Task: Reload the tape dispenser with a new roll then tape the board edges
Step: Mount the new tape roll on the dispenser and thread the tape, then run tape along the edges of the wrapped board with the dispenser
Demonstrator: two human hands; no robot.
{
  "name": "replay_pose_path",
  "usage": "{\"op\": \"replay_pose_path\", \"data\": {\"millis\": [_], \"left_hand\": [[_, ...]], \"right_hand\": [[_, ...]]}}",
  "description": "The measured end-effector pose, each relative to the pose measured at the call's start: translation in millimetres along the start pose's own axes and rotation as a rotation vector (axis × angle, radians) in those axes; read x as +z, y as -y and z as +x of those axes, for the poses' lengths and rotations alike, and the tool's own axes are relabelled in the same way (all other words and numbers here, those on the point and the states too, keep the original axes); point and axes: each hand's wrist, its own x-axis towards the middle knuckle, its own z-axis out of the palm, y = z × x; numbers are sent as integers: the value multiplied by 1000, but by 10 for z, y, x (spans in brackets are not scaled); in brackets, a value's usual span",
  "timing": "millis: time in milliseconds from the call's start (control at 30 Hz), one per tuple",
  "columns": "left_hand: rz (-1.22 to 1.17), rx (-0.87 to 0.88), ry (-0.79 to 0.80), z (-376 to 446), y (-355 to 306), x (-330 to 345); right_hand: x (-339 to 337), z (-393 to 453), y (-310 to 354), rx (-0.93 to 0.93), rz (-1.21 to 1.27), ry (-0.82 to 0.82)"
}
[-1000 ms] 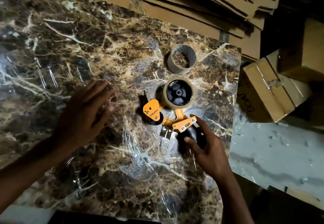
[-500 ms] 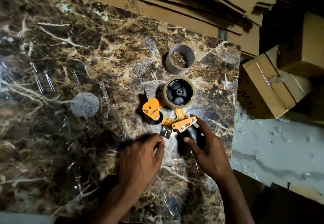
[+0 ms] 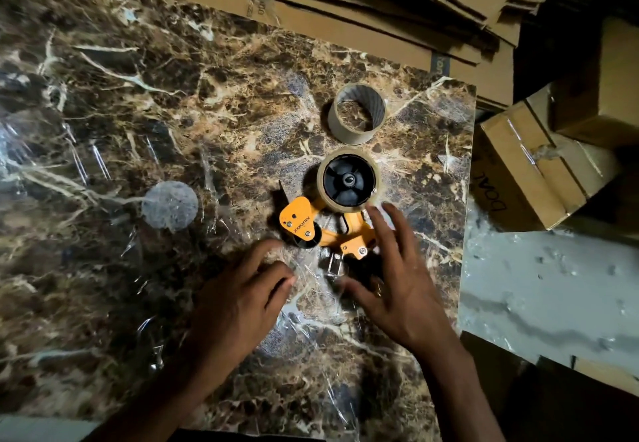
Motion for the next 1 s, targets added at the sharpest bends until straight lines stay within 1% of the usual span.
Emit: {"op": "replay_pose_path", "data": {"millis": [67, 133, 233, 333, 433, 533, 633, 733, 800, 900, 1000], "left_hand": [[-6, 10, 0, -3, -2, -5], [-16, 38, 7, -9, -2, -1], [2, 55, 8, -19, 14, -9], [113, 69, 5, -10, -34, -12], [180, 122, 10, 47, -123, -12], [171, 109, 23, 79, -131, -7], [172, 94, 51, 86, -78, 0], [179, 97, 54, 104, -29, -2], [194, 106, 40, 123, 10, 8], [187, 142, 33, 121, 59, 38], [158, 151, 27, 144, 85, 44]], "right_hand": [[71, 62, 51, -39, -96, -19], [145, 68, 48, -43, -169, -74], [213, 47, 53, 35, -146, -130], [227, 55, 87, 55, -176, -157], [215, 129, 156, 91, -224, -118], [220, 189, 250, 178, -225, -94], [216, 229, 309, 229, -235, -182], [229, 303, 328, 213, -390, -293], [240, 387, 306, 151, -448, -302], [267, 476, 264, -4, -337, -205], [258, 503, 293, -51, -295, -132]]}}
